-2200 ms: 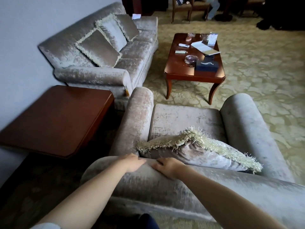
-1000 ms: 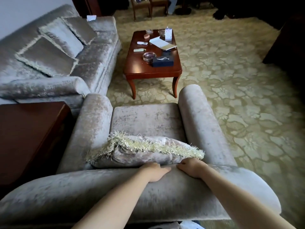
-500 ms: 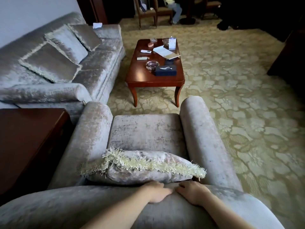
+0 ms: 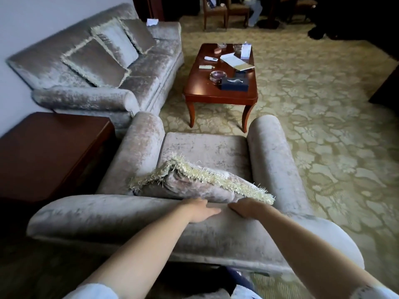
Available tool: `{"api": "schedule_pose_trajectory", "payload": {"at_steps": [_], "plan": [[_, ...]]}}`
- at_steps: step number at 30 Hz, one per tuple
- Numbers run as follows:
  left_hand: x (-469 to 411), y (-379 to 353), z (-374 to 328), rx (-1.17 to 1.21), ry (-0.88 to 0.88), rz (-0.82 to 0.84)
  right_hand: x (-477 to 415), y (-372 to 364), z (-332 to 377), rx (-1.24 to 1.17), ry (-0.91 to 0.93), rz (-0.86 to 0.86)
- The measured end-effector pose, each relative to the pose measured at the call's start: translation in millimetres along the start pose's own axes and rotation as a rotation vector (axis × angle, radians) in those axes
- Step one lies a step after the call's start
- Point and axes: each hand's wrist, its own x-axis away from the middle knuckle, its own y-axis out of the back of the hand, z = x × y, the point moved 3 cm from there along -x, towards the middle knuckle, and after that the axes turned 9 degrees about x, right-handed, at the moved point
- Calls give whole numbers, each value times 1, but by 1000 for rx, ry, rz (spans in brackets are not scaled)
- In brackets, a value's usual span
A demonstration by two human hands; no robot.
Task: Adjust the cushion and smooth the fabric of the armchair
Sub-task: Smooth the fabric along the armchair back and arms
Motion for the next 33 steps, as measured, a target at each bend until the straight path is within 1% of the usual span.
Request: {"api": "schedule_pose_trajectory", "payload": {"at_steps": [4,6,8,10,15,17,19,22,25,28,30,33], "plan": [[22,5,34,-12,-12,-106,5,-4,58,52,115,-52],[32,9,55,-28,5,-170,8,-6,80,43,149,-126],[39,10,73,-86,27,-265,8,-4,88,19,121,-224],[45,7,80,-138,25,-387,10,-3,90,-50,69,-274],[44,-1,85,-169,13,-616,14,-7,118,-52,166,-450],[44,-2,85,-151,37,-649,17,-6,126,-37,165,-486],[49,-7,88,-122,25,-696,23,-7,130,-30,124,-502],[60,-9,98,-90,-83,-742,38,-18,144,-3,70,-635],[75,-15,115,-156,-162,-730,63,-43,165,57,47,-746],[89,-15,140,-215,-208,-733,81,-59,177,15,-12,-887],[96,-16,153,-235,-202,-728,83,-62,180,-11,-43,-916],[103,-15,154,-193,-219,-752,81,-63,183,-11,-68,-929]]}}
